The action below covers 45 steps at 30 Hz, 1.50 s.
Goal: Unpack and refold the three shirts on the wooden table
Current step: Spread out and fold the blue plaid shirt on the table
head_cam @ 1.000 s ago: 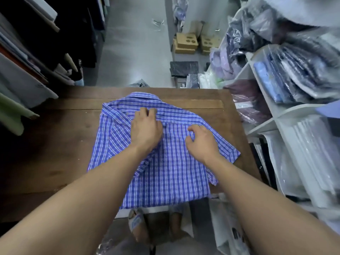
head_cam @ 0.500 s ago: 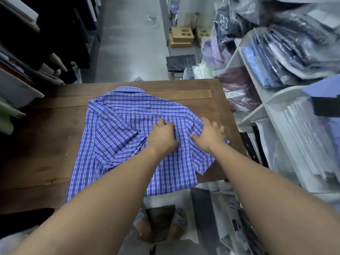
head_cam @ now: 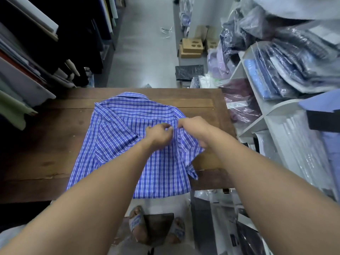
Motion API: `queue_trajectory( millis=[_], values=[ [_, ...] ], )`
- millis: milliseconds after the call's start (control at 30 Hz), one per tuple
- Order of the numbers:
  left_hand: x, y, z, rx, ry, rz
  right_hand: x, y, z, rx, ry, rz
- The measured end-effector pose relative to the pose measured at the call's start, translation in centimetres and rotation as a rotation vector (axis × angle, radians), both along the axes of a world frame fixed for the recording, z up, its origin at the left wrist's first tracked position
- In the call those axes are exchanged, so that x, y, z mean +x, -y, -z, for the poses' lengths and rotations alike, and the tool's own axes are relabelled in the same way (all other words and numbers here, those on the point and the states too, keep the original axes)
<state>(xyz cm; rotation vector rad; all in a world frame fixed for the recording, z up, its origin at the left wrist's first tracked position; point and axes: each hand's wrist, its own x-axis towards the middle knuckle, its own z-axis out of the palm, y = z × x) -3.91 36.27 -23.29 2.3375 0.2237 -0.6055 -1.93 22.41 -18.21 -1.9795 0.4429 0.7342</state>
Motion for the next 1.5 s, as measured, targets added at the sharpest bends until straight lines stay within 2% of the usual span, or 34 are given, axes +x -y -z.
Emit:
queue_trajectory(
  millis=[100, 167, 200, 367, 433, 500, 667, 867, 1100, 1300, 1400, 1500],
  values=[
    [0.4, -0.7, -1.7, -0.481, -0.114, -0.235, 0.4, -2.3, 0.3, 0.132, -0.099, 0.0],
    [0.7, -1.3, -2.8, -0.647, -0.184, -0.34, 0.5, -3.6, 0.8, 0.118, -0.126, -0.068],
    [1.1, -1.8, -2.8, -0.658, -0.225, -0.373, 0.2, -4.3, 0.5, 0.113, -0.126, -0.098],
    [1.0, -3.3, -2.6, -0.529, -0.358, -0.394, -0.9, -6.2, 1.4, 0.145, -0.148, -0.145],
    [1.2, -3.5, -2.1, -0.462, -0.292, -0.432, -1.7, -6.0, 1.5, 0.105, -0.256, -0.218],
    [1.5, -3.6, -1.5, -0.343, -0.146, -0.435, -2.5, -5.2, 1.9, 0.017, -0.335, -0.294],
    [2.0, -3.6, 0.8, -0.141, 0.02, -0.443, -4.0, -3.3, 2.8, -0.149, -0.248, -0.459],
    [1.9, -3.7, 1.0, 0.053, 0.146, -0.389, -5.9, -3.4, 3.5, -0.07, -0.153, -0.488],
    [1.4, -4.2, 0.7, 0.033, 0.155, -0.358, -7.1, -3.9, 3.3, 0.111, -0.234, -0.301],
    [-2.8, -4.7, -0.8, 0.178, 0.426, -0.424, -7.4, -5.4, 3.3, 0.117, -0.189, -0.307],
    [-6.0, -4.4, -0.9, 0.11, 0.492, -0.553, -7.0, -6.6, 3.2, 0.011, -0.057, -0.272],
    [-9.6, -4.0, -0.5, 0.069, 0.417, -0.646, -5.9, -7.2, 3.8, -0.317, 0.173, -0.393]
  ],
)
